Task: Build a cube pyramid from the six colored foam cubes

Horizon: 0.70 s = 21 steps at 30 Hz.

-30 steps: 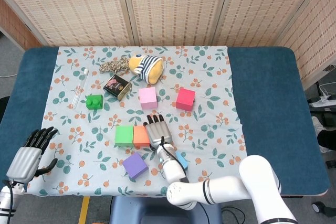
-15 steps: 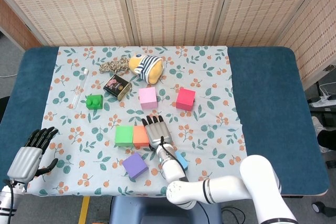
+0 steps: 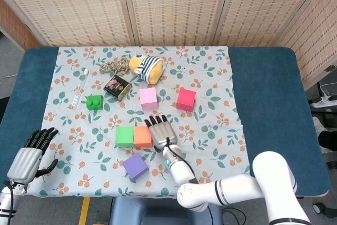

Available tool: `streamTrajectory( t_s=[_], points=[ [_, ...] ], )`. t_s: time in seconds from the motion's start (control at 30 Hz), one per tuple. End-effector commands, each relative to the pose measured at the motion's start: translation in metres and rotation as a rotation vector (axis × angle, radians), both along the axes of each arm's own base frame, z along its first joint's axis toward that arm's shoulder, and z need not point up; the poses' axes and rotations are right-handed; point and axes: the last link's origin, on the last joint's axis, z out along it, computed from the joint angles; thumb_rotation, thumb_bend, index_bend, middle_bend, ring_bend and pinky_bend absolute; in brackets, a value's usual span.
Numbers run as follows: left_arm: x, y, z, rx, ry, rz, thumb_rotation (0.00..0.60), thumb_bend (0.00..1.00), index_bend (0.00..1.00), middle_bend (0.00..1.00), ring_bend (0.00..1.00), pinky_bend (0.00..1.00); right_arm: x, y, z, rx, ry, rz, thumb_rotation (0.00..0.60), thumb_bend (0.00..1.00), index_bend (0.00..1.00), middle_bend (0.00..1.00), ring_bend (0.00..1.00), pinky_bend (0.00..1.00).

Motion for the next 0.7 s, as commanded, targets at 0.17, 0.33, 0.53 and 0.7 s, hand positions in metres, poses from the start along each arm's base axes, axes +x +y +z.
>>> streamTrajectory(
  t_s=[0.17, 0.33, 0.53, 0.7],
  points=[
    [0.002, -0.001, -0.004, -0.002, 0.013, -0.004, 0.6, 0.36, 0.0, 0.04, 0.0, 0.04, -0.029, -0.008, 0.043, -0.063, -0.035, 0.023, 0.6, 0.23, 0.0, 0.0, 0.0, 0.0],
    [0.003, -0.002, -0.004, 0.009, 0.023, -0.008, 0.6, 0.36, 0.0, 0.04, 0.0, 0.04, -0.053, 0.004, 0.075, -0.015, -0.065, 0.076, 0.6, 0.23, 0.0, 0.0, 0.0, 0.0],
    [0.003, -0.001, -0.008, 0.01, 0.041, -0.004, 0.6, 0.36, 0.0, 0.04, 0.0, 0.04, -0.089, 0.038, 0.111, 0.089, -0.027, 0.201, 0.6, 0.23, 0.0, 0.0, 0.0, 0.0],
    [0.004, -0.002, -0.012, 0.008, 0.057, -0.003, 0.6, 0.36, 0.0, 0.04, 0.0, 0.04, -0.113, 0.057, 0.125, 0.151, 0.047, 0.298, 0.6, 0.22, 0.0, 0.0, 0.0, 0.0]
  ],
)
